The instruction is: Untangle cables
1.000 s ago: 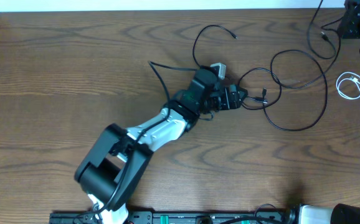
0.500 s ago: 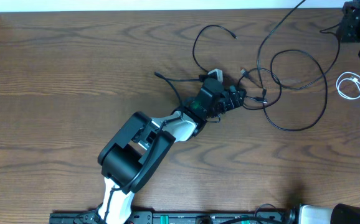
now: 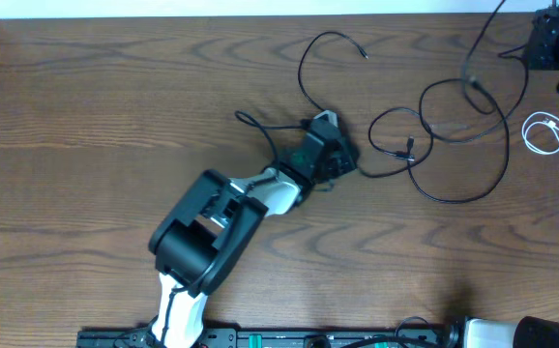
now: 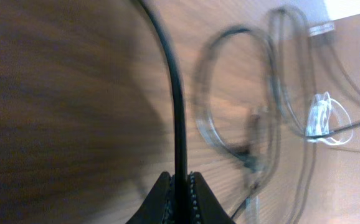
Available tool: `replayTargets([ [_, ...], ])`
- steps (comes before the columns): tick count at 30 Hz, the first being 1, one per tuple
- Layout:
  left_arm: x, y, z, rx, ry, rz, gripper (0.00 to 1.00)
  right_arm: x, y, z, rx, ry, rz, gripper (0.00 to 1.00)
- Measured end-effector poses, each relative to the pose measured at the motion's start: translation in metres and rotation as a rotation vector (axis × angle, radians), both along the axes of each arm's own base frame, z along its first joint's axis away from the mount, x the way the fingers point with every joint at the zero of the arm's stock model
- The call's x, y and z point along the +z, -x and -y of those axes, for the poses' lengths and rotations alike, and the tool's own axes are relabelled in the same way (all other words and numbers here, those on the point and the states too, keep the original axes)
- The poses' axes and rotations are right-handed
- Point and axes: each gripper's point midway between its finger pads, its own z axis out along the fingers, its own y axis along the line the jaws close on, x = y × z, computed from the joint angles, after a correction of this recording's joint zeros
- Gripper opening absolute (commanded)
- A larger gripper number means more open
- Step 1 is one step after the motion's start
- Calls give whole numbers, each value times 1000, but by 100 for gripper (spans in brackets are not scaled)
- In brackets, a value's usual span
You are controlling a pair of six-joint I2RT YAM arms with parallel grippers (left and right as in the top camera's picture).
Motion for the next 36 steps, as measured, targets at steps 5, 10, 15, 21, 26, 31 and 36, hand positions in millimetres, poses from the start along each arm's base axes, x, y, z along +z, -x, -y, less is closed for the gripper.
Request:
replayTargets([
  [5, 4, 11, -79, -3, -218, -105, 7, 12, -1, 43, -200, 105, 40, 1],
  [10, 67, 3, -163, 67, -319, -42, 8, 38, 7, 102, -437, 197, 126, 1],
  [15, 117, -1, -222, 167, -342, 42, 7, 51, 27, 152, -607, 238, 161, 1],
  [21, 132, 8, -203, 86, -284, 75, 8, 21, 40, 162, -598, 211, 36, 1],
  [26, 133, 26, -161, -47, -264, 94, 7, -37, 36, 145, -491, 135, -169, 6],
  [31, 133, 42, -133, -146, -264, 117, 7, -100, 25, 137, -422, 59, -358, 55],
  [36, 155, 38, -99, -213, -197, 243, 7, -133, 16, 111, -287, -63, -438, 68],
])
